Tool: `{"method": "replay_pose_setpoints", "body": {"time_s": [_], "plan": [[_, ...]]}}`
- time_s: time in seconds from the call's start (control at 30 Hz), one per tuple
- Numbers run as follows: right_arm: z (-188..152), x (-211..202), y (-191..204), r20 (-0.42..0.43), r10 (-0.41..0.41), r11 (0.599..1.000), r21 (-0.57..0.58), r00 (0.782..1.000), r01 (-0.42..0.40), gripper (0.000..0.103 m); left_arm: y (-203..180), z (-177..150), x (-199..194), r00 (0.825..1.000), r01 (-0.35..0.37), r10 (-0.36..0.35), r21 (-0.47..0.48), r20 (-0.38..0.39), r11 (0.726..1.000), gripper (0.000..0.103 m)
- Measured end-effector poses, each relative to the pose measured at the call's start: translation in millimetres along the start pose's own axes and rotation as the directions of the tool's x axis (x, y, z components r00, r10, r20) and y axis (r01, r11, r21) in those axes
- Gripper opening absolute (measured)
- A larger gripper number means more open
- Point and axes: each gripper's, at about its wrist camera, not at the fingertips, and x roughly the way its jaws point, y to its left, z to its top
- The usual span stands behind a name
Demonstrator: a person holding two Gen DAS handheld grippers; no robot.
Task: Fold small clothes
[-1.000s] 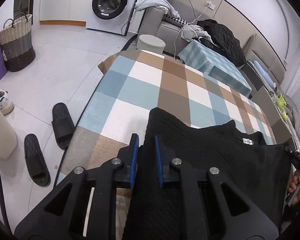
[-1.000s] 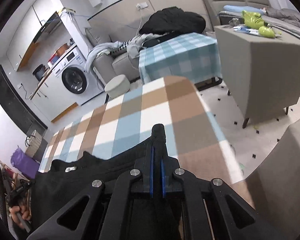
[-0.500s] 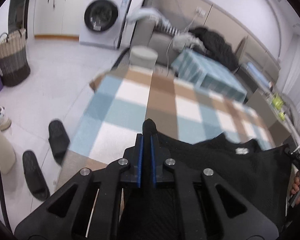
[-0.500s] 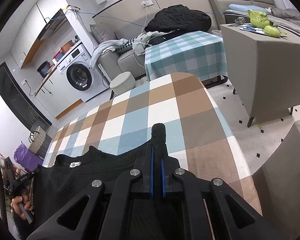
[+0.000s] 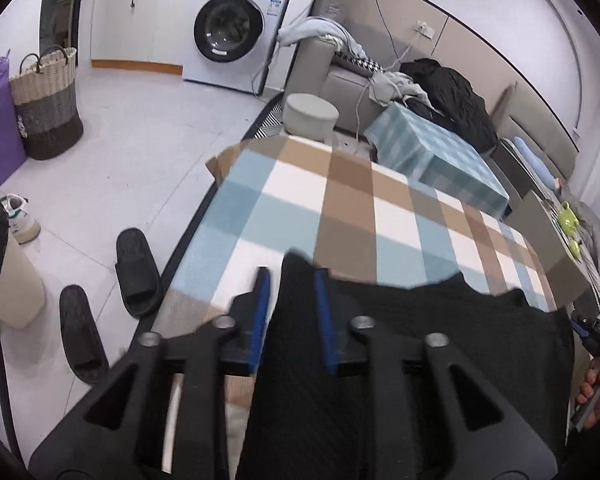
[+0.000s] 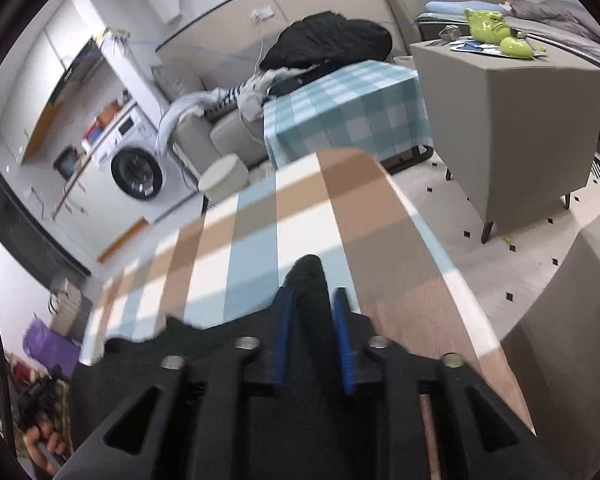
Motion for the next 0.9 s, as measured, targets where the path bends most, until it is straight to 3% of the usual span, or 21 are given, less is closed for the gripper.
{"method": "replay_pose_setpoints", "body": {"time_s": [0.1, 0.3, 0.37, 0.43, 0.63, 0.9], "plan": [[-16, -16, 8, -0.024, 0.006, 0.998, -0.055, 1.000, -0.007, 0.036, -4, -12, -20, 1.000, 0.018, -0.018, 0.024, -0.011, 1.000, 0.027], [-68, -65, 32, -0.108, 0.064, 0.979, -0.185, 0.992, -0.083, 0.051, -26, -55, -78, 0.998, 0.068, -0.069, 0.100, 0.003, 0.993, 0.058], [-86, -82, 35, -0.111, 0.084, 0.977, -0.187, 0.990, -0.104, 0.065, -35, -78, -99, 0.997, 0.072, -0.072, 0.131, -0.002, 0.989, 0.069], [-105, -95, 39, -0.144, 0.087, 0.972, -0.204, 0.986, -0.116, 0.070, -41, -98, -116, 0.996, 0.085, -0.085, 0.154, -0.008, 0.984, 0.079], [-160, -120, 51, -0.163, 0.080, 0.961, -0.251, 0.983, -0.119, 0.073, -68, -169, -148, 0.998, 0.063, -0.055, 0.322, -0.034, 0.945, 0.079], [-215, -118, 82, -0.179, 0.053, 0.913, -0.390, 0.982, -0.120, 0.073, -74, -226, -153, 0.991, 0.090, -0.045, 0.388, -0.123, 0.917, 0.079]]}}
